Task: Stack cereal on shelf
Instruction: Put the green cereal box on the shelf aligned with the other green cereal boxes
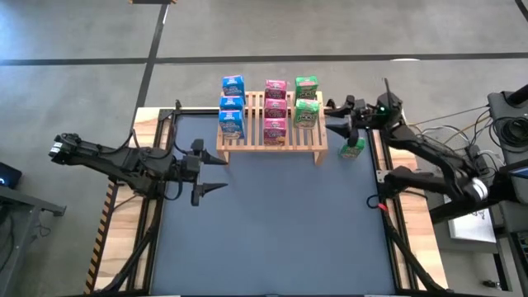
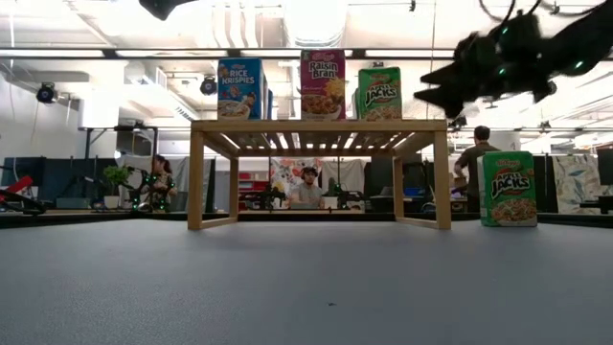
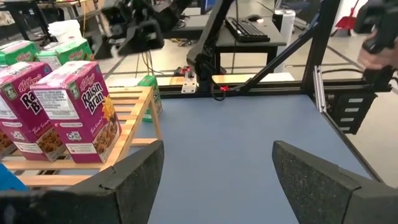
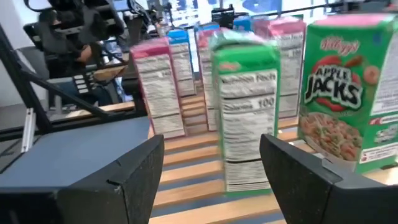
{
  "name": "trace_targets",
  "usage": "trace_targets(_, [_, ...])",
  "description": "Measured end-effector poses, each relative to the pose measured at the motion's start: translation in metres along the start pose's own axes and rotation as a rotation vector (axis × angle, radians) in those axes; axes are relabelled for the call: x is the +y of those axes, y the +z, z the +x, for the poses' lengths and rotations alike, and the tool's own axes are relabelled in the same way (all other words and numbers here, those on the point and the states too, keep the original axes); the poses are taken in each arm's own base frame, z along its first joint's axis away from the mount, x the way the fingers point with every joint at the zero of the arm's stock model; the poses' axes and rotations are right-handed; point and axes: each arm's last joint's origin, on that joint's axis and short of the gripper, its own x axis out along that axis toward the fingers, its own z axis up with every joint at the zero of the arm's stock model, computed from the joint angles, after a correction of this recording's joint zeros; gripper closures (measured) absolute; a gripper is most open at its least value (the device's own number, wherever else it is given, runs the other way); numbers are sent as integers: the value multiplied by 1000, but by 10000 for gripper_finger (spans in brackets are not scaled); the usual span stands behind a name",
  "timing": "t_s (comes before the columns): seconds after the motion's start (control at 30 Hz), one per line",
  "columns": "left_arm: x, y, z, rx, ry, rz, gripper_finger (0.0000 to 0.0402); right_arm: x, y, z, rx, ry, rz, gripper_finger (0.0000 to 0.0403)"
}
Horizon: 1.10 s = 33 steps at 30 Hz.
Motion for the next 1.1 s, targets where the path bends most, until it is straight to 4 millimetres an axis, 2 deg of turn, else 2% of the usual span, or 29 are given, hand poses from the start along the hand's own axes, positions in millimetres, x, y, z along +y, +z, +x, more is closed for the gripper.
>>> trace_targets(0.23, [0, -7, 2, 19, 3, -1, 118, 39, 26, -26, 58, -118, -16, 150])
trace_targets(0.4, [0, -9, 3, 21, 3, 0, 118, 60, 38, -38, 218, -233, 6, 151])
trace_targets(0.53, [0, -9, 3, 18, 3, 17, 118, 70, 39, -43, 358, -299, 67, 152])
trace_targets(0.73, [0, -7, 3, -2, 2, 34, 118, 71, 25, -45, 566, -348, 126, 154])
trace_targets(0.9, [0, -7, 3, 2, 2, 36, 118, 66, 22, -41, 600, -361, 132, 155])
trace_targets(1.1, [-1, -7, 4, 5, 2, 37, 118, 50, 10, -31, 709, -378, 173, 141])
